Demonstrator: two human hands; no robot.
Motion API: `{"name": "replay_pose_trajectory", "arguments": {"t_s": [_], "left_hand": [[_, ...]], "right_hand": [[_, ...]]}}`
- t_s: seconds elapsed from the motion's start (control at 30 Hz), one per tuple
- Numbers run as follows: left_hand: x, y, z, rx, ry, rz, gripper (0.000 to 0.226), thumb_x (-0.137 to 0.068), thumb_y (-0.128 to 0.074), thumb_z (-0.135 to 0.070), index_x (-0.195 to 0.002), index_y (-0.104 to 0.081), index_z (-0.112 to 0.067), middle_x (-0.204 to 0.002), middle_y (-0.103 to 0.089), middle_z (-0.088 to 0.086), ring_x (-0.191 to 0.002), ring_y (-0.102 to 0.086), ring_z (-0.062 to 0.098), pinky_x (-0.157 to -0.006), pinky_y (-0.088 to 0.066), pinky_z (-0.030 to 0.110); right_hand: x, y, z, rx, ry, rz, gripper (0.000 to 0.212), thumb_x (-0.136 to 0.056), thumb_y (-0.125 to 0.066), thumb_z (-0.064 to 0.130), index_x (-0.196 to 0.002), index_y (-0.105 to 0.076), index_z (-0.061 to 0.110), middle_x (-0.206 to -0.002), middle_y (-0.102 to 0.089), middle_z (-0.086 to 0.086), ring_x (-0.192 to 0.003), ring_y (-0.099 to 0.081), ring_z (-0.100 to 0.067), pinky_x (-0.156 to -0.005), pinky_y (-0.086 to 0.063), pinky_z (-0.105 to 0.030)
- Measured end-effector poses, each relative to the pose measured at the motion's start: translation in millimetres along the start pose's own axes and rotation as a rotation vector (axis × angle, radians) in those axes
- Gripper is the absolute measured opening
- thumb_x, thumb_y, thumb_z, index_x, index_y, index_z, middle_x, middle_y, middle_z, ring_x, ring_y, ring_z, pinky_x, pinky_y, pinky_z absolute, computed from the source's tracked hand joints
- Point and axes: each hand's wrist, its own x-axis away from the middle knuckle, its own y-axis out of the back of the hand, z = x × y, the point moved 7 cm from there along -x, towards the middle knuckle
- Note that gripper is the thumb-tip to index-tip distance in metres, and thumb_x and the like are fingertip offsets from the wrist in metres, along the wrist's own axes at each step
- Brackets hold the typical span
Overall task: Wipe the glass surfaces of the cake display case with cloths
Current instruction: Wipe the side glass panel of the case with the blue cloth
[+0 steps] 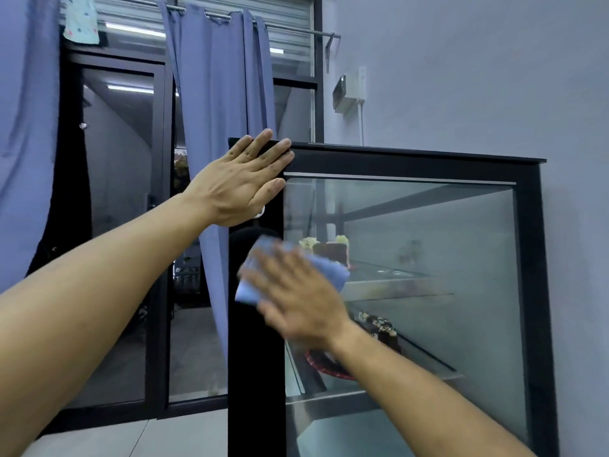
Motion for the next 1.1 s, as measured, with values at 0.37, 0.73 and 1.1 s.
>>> {"name": "replay_pose_trajectory", "arguments": {"t_s": [0.37,0.73,1.1], "left_hand": [[61,-68,-74,0.024,0.373,-0.287,0.068,-0.109,-0.026,-0.038,-0.166,-0.005,-0.007,-0.175,0.003,0.008,-0.161,0.008,0.027,-0.131,0.005,0.045],[62,-68,-74,-0.025,0.372,-0.356,0.067,-0.107,-0.03,-0.035,-0.166,-0.009,-0.009,-0.175,-0.002,0.006,-0.161,0.003,0.031,-0.131,-0.002,0.051],[66,-73,-80,-0.044,0.397,-0.345,0.068,-0.109,-0.027,-0.042,-0.167,-0.008,-0.012,-0.175,-0.002,0.007,-0.161,0.002,0.031,-0.131,0.001,0.05]], "right_hand": [[179,54,-237,-0.07,-1.435,-0.379,0.064,-0.105,-0.016,0.045,-0.165,-0.018,0.024,-0.173,-0.01,-0.002,-0.16,-0.007,-0.028,-0.129,-0.005,-0.045],[27,46,-193,0.074,-0.417,-0.153,0.055,-0.109,-0.031,0.033,-0.162,-0.03,0.021,-0.17,-0.021,-0.006,-0.158,-0.017,-0.027,-0.13,-0.01,-0.044],[83,37,-127,-0.088,-1.151,-0.28,0.06,-0.109,-0.017,0.042,-0.165,-0.008,0.025,-0.173,0.005,-0.001,-0.16,0.005,-0.027,-0.129,0.004,-0.044]]}}
